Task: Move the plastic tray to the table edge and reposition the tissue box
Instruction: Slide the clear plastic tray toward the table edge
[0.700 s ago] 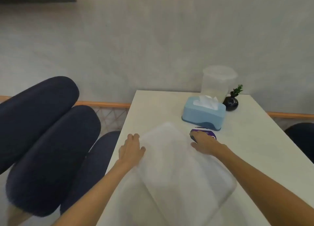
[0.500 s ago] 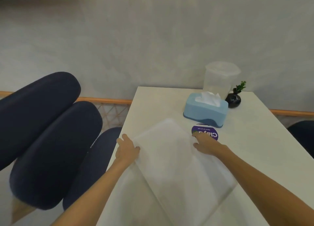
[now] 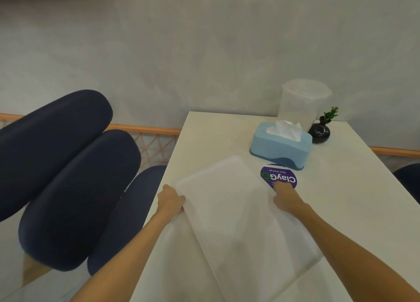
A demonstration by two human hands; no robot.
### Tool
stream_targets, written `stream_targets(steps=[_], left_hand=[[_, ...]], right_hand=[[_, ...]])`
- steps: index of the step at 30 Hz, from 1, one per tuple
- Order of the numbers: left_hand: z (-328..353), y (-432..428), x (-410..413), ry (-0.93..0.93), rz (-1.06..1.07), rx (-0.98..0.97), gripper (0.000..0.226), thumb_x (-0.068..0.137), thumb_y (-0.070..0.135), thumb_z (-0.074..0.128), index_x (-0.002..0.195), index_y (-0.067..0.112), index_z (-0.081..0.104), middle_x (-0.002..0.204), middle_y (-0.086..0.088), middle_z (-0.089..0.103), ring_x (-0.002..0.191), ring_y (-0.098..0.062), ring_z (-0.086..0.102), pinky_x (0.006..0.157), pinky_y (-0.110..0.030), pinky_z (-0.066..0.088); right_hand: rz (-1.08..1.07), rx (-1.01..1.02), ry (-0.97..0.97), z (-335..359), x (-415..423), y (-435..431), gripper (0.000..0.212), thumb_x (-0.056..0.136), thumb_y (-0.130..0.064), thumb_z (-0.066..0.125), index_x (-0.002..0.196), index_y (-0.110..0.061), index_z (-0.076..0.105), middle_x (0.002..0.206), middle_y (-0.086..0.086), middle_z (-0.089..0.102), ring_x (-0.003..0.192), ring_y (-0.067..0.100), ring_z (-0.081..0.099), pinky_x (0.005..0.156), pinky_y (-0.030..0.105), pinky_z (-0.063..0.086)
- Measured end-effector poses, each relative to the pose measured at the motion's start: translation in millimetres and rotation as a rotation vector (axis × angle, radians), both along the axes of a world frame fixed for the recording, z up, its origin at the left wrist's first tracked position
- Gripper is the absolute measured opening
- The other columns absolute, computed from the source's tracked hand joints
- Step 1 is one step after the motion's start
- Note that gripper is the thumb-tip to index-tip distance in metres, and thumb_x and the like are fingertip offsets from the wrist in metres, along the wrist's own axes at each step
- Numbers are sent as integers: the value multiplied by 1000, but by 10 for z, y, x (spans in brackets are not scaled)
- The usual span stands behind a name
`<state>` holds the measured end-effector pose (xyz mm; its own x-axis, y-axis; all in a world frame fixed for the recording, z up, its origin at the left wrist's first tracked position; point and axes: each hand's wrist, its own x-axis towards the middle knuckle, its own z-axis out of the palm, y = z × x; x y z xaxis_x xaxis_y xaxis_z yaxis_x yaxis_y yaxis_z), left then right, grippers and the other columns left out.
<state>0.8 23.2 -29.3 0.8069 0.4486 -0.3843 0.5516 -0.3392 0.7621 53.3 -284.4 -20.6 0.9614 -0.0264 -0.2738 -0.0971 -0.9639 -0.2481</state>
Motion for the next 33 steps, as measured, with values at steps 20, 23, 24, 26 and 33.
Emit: stream_targets(steps=[20,23,24,26,33], left_hand=[[-187,154,-352,-16,-293,440,16,88,2,54,103,1,59,93,-13,61,81,-27,58,79,-39,53],[-128,307,-257,-5,-297,490,14,87,2,55,99,1,61,90,-14,62,79,-28,59,77,-42,54],[-114,360,-220,-7,-301,493,13,87,3,55,98,1,62,93,-15,64,83,-31,61,79,-43,55],[-86,450,-151,-17,-317,490,15,87,3,56,100,1,63,96,-16,66,89,-33,63,83,-45,55],[-24,721,22,-85,-387,440,22,88,0,57,109,1,64,98,-16,67,95,-32,63,88,-44,54]], right_hand=[[-128,225,3,-26,-94,318,15,85,-10,55,96,-1,58,86,11,57,73,24,56,61,29,47],[-139,307,23,-15,-112,423,17,85,-6,54,101,0,55,92,15,59,75,28,59,60,31,49],[-139,323,29,-19,-109,455,16,86,-6,54,101,0,55,93,16,60,75,29,60,61,32,51],[-142,330,52,-1,-109,527,15,88,-7,53,102,-2,54,96,16,61,77,31,64,62,32,53],[-165,305,94,40,-128,778,9,90,-8,50,94,-8,42,92,13,56,69,30,60,56,28,48]])
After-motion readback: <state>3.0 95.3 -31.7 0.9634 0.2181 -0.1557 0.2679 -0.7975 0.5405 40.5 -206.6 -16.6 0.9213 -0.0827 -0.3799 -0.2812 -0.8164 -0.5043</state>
